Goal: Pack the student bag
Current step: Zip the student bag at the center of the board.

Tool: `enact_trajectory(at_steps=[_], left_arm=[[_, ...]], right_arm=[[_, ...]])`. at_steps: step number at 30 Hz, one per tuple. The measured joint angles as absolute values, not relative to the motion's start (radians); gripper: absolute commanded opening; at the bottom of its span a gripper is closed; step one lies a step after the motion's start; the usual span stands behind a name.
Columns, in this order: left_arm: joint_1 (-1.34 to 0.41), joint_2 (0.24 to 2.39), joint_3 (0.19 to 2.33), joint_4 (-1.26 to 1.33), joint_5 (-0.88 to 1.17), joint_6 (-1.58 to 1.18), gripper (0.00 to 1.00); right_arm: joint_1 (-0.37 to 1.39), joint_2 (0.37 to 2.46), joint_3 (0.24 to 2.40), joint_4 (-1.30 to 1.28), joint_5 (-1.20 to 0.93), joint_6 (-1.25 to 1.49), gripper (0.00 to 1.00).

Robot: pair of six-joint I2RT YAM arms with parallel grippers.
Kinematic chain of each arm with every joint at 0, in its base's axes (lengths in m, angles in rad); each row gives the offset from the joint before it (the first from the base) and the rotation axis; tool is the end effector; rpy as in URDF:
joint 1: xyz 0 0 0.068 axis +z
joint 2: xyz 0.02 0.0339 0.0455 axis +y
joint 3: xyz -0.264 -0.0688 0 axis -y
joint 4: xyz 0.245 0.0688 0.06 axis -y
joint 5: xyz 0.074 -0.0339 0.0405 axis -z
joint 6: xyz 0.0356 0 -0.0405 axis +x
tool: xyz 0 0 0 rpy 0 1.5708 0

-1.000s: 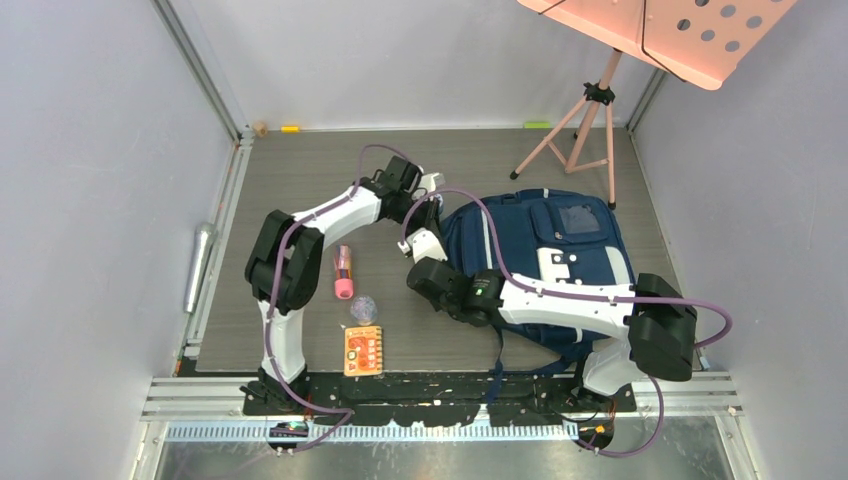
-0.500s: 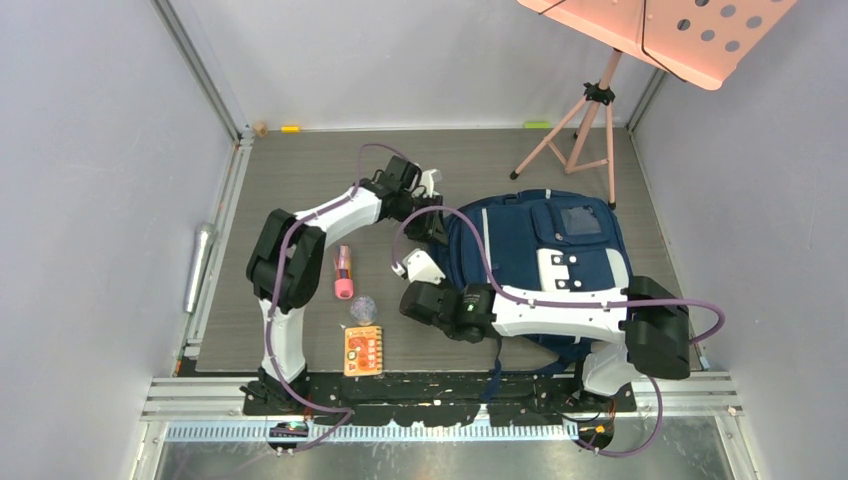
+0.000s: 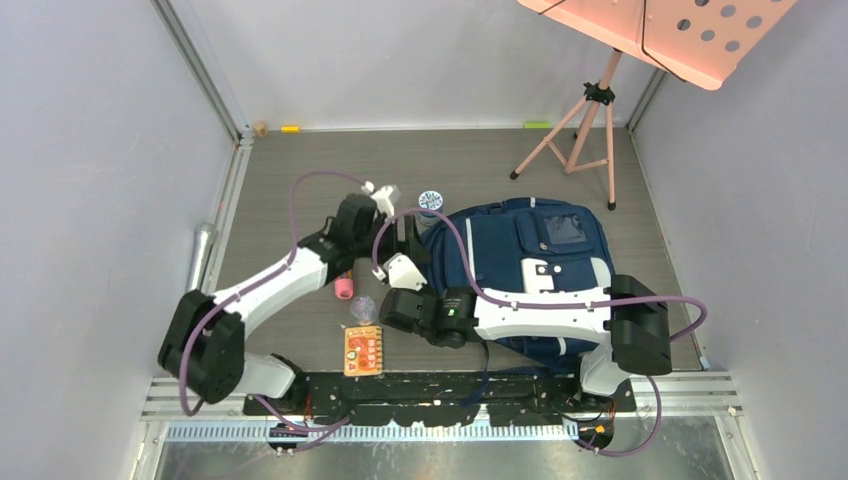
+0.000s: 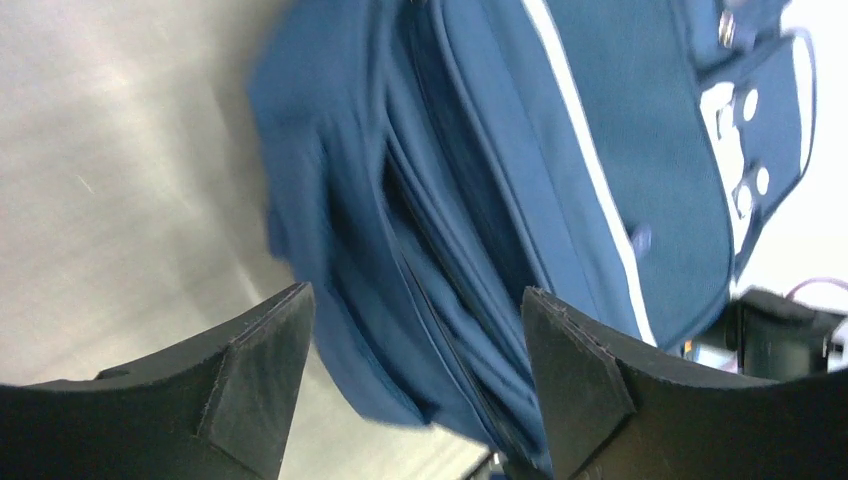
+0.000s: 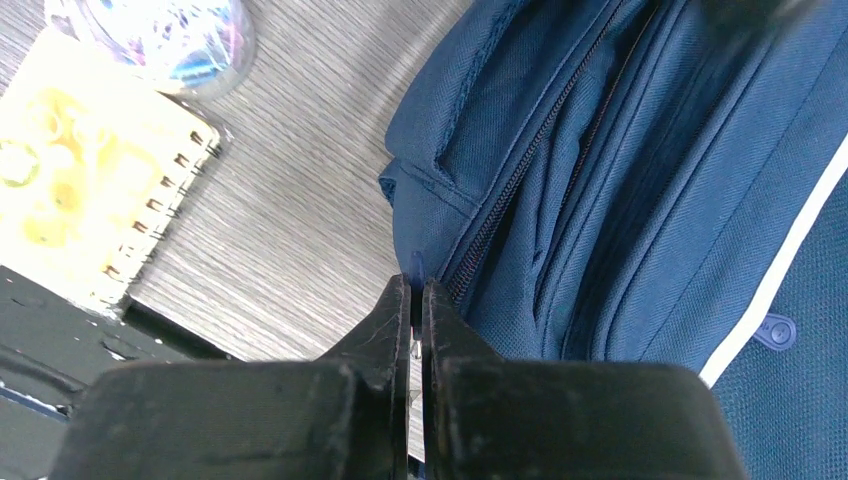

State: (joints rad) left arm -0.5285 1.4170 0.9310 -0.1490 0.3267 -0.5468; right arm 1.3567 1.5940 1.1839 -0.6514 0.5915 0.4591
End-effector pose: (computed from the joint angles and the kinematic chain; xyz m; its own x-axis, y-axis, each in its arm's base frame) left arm 0.2628 -0.1667 0.2491 -0.8019 -0.1020 -0.5887 0.3322 0.7429 -0.5812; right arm 0.0885 0.3136 0.2444 -0.5002 -0.5689 -0.6528 -0.5932 0.7743 -0.2204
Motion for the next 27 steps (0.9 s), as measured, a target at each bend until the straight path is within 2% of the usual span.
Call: enact_trajectory(at_steps=[8,16,18,19,24,27], left_arm=[[-0.652,1.179,0.655,-0.145,0.269,-0.719,0.8],[-0.677,1.147,0.612,-0.136,0.217,-0.805,0.8],[-0.682,1.167,0.611,-0.129,0.217,-0.812,0.77],[-0.685,1.177,0.611,-0.125,0.218,-0.815,0.73],[-0.71,1.234,0.609,-0.07,0.228,-0.846,0.22],[-0.711,1.254,0.612,-0.044,0.243,-0.854,0.05]], right_arm=[[1.358,1.635,1.221,-0.634,0.593,0.458,0.0],[1.366,1.645,1.232,-0.638,0.593,0.455,0.0],[1.366,1.645,1.232,-0.639,0.593,0.456,0.0],[1.365,1.645,1.232,-0.639,0.593,0.457,0.0],[1.365,1.645,1.232,-0.638,0.593,0.456,0.0],[1.361,1.645,1.232,-0.638,0.593,0.456,0.0]])
